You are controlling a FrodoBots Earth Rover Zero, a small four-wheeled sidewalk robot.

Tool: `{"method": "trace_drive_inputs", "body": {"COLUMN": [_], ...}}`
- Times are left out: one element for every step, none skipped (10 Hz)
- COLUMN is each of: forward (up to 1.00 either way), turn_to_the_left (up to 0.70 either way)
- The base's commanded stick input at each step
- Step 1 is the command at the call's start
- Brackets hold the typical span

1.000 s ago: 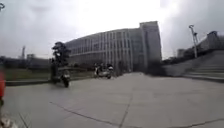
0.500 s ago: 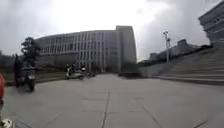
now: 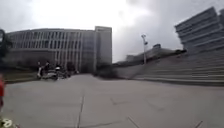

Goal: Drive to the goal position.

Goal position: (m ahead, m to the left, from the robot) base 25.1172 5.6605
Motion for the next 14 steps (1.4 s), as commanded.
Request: {"method": "trace_drive_inputs", "body": {"forward": [0.7, 0.7, 0.7, 0.7, 0.7, 0.7, 0.7, 0.7, 0.7, 0.7, 0.7, 0.7, 0.7, 0.7], "turn_to_the_left": [0.35, 0.35, 0.35, 0.35, 0.35, 0.35, 0.35, 0.35, 0.35, 0.35, 0.35, 0.13, -0.18, -0.35]}}
